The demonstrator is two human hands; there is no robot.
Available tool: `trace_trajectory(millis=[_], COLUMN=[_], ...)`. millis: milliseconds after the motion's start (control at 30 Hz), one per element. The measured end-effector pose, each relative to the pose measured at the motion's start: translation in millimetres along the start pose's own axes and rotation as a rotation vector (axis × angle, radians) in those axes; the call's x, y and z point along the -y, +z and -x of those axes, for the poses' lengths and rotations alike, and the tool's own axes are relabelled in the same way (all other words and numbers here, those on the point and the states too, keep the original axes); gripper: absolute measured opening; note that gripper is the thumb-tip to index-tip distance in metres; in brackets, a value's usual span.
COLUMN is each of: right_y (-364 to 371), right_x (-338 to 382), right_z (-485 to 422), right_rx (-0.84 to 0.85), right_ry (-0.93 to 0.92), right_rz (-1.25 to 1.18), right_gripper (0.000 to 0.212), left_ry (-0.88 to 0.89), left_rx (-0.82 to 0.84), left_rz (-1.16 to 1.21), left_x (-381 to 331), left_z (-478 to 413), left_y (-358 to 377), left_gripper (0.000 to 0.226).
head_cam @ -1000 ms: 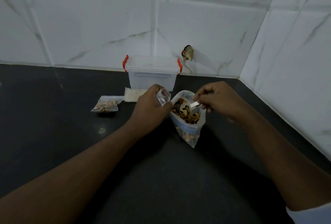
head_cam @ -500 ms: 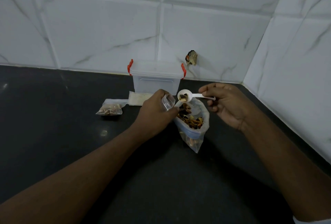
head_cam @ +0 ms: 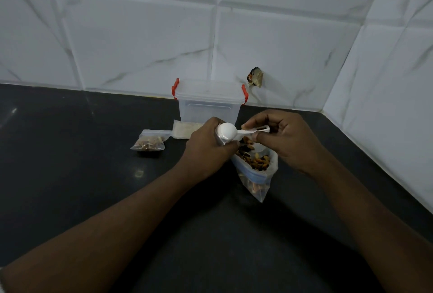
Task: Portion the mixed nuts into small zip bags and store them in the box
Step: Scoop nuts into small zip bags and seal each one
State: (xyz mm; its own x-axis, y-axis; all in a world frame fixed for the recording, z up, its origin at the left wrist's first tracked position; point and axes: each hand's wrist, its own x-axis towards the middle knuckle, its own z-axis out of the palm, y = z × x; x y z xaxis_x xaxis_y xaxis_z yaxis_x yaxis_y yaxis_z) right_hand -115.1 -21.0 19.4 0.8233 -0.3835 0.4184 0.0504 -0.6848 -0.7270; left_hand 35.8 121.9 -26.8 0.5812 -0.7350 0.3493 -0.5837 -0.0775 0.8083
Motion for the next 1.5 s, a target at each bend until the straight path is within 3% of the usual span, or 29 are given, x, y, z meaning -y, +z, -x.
trace_trajectory(millis=[133,233,433,767,933,1300,1500], right_y=[-6.0,-17.6,-16.3,-15.1,-9.6,-12.0,-18.3], right_x=[0.3,-3.5,-18.5,-11.3,-16.7,-30.2,-26.7], right_z=[-1.1,-0.1,1.8,0.4,-1.4,-4.8,-6.7], right_rx=[-0.087,-0.154,0.095,0.078,0.018,-0.208,-0.312], right_ry=[-0.038,-0.038,0.063,0.12,0.188,0.595,0.582], right_rz=[0.019,0.219,0.565,0.526,0.297,-0.288,-0.482], right_gripper=[0.03,0.028,0.024,0.019,0.018,0.013,0.015], left_ry=[-0.007,-0.011,-0.017,-0.016,-0.022,-0.033,-0.039], left_rx=[0.016,0.013,0.025,0.032,0.035,0.028,0.027], left_rz=[0.003,-0.008,-0.012,-0.023,-0.032,0.002,0.027], left_x=[-0.9,-1.0,-3.8,-5.3,-6.0,-4.1,-4.4], left_z=[-0.8,-1.3,-2.0,-0.9,-1.3,-1.4,-1.2], left_y=[-0.9,-1.0,-1.3,-1.8,-1.1,-0.5,-0.6], left_gripper=[0.041,0.035,0.034,0.034,0.036,0.034,0.033])
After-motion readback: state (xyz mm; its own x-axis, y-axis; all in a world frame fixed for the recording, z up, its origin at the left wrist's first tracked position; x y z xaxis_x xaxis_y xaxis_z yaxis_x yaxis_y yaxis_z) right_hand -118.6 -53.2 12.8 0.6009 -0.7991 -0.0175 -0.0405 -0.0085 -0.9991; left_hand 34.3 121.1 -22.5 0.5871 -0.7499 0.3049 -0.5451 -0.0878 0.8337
